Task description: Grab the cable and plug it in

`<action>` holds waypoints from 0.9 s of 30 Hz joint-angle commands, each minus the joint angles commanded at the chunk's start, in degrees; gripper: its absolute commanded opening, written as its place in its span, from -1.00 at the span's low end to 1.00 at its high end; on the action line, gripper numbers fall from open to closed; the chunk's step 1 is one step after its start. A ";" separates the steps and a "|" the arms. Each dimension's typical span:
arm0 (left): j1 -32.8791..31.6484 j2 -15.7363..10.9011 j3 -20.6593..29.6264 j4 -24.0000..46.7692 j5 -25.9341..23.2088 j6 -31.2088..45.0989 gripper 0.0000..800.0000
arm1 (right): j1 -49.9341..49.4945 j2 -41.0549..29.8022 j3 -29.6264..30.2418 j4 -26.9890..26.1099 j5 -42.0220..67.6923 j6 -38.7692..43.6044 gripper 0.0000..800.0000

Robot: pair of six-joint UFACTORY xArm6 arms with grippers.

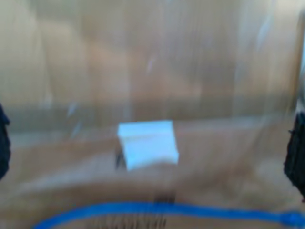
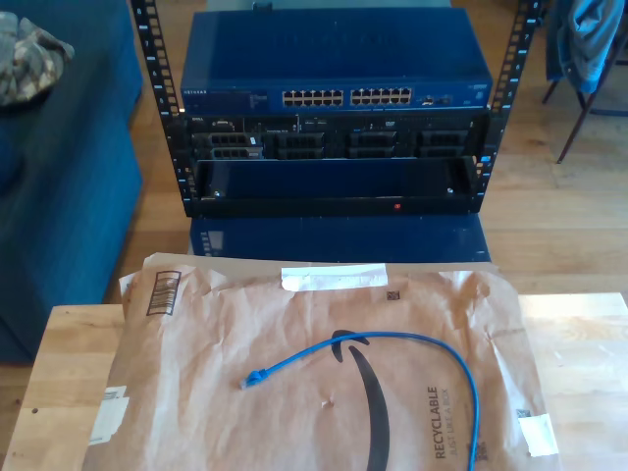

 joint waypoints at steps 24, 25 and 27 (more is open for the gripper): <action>-19.43 4.40 -3.43 -11.69 -1.93 -14.77 1.00 | 31.38 16.18 -9.49 12.31 -16.70 16.53 0.99; -20.04 4.66 -3.43 -12.04 -2.20 -14.95 1.00 | 32.53 16.97 -9.41 12.31 -18.20 16.53 0.99; -21.10 4.92 -3.43 -12.84 -2.46 -16.70 1.00 | 35.34 18.99 -9.58 12.13 -21.01 16.35 0.99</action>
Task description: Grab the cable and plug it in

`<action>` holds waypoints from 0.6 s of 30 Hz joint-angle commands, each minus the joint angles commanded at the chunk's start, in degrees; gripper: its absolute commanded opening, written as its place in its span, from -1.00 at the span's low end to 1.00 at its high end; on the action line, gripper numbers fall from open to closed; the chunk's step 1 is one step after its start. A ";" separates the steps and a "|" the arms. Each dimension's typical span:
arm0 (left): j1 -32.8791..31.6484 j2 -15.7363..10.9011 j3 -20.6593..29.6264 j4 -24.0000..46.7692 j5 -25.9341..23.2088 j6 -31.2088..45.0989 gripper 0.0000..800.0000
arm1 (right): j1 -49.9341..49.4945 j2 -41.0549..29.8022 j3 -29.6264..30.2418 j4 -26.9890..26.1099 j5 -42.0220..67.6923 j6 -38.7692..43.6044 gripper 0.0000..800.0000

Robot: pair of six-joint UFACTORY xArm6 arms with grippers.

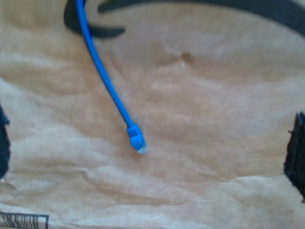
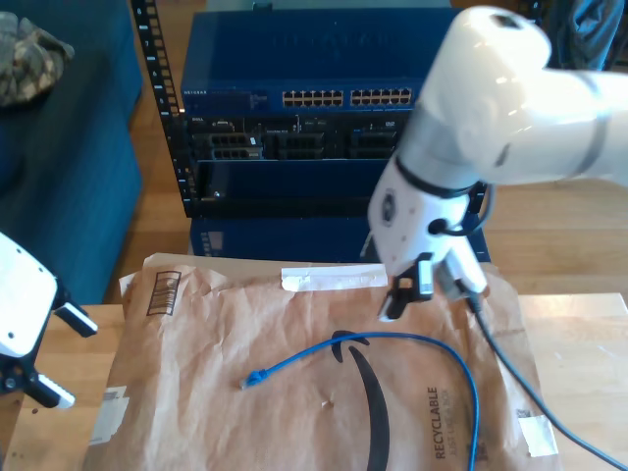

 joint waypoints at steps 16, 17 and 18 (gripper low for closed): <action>-1.23 0.09 6.07 0.00 -5.27 -2.99 1.00 | 12.92 11.96 4.31 -5.19 -15.47 0.09 0.99; -1.23 0.35 6.07 0.00 -5.98 -2.90 1.00 | 13.27 12.75 4.22 -5.71 -16.26 0.09 0.99; -1.23 0.62 6.07 0.00 -6.42 -2.90 1.00 | 13.27 13.71 4.13 -6.07 -17.05 0.09 0.98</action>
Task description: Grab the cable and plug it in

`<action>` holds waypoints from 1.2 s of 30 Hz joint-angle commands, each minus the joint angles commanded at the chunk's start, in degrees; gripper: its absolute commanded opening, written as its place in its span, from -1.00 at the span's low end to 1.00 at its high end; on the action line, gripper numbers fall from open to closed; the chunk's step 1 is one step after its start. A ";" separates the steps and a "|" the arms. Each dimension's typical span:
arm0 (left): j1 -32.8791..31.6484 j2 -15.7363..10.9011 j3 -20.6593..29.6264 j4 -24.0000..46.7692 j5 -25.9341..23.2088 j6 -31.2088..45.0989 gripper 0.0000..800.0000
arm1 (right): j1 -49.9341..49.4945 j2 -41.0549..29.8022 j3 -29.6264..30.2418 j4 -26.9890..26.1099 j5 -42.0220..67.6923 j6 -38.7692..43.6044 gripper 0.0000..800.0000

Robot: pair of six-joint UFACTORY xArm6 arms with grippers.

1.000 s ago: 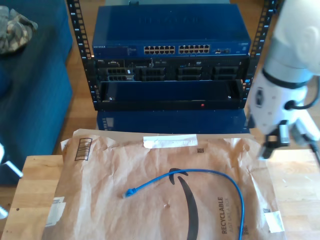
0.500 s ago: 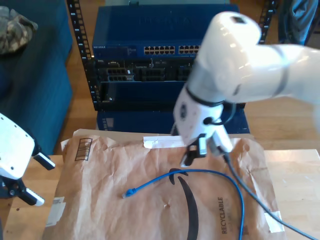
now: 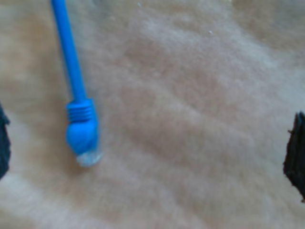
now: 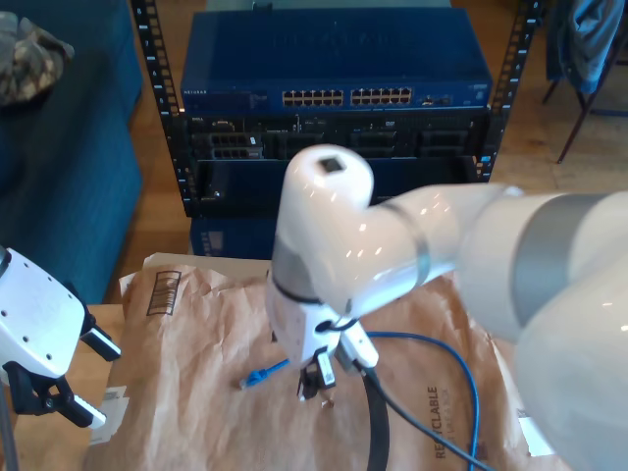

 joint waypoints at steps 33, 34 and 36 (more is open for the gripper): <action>0.00 0.97 1.58 0.09 -2.02 0.00 1.00 | 0.26 9.23 -1.41 -0.88 -9.32 0.09 0.39; 0.00 1.14 1.58 0.09 -2.02 0.00 1.00 | 0.26 9.32 -1.41 -0.88 -9.41 0.09 0.34; 0.00 1.32 1.58 0.09 -2.02 0.00 1.00 | 0.18 9.23 -1.32 -0.88 -9.41 0.18 0.15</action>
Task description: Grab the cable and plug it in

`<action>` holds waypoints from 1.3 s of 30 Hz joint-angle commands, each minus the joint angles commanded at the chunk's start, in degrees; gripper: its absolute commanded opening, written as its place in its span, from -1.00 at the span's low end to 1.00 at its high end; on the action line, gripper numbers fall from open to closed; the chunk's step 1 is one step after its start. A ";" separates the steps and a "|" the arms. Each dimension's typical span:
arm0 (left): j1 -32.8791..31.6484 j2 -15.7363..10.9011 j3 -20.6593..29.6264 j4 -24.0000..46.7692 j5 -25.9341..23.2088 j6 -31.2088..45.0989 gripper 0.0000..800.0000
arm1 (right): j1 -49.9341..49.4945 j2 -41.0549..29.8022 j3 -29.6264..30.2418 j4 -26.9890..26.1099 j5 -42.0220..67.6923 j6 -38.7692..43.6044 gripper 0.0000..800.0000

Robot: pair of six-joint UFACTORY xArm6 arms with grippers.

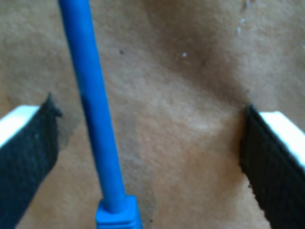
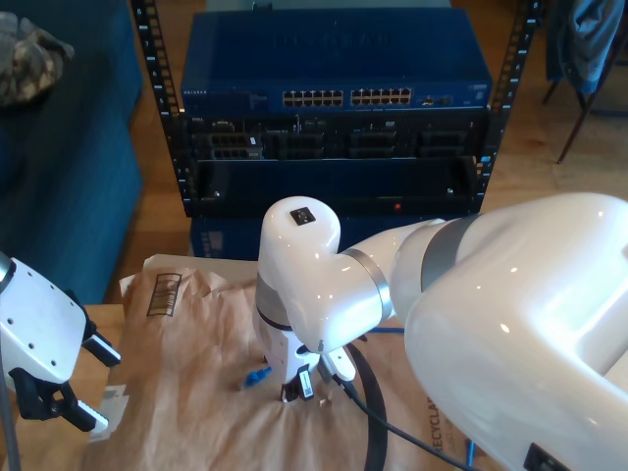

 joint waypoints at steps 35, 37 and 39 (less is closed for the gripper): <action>-23.03 0.00 -7.65 -0.44 -0.62 -12.57 1.00 | -27.87 -40.88 6.68 8.35 27.25 1.85 -0.99; -24.44 0.00 -9.05 -1.67 -0.62 -12.57 1.00 | -28.92 -41.14 4.75 10.90 29.98 1.85 -0.99; -24.88 0.18 -10.46 -3.87 -0.62 -12.57 1.00 | -29.19 -41.58 3.25 13.36 32.26 1.85 -0.99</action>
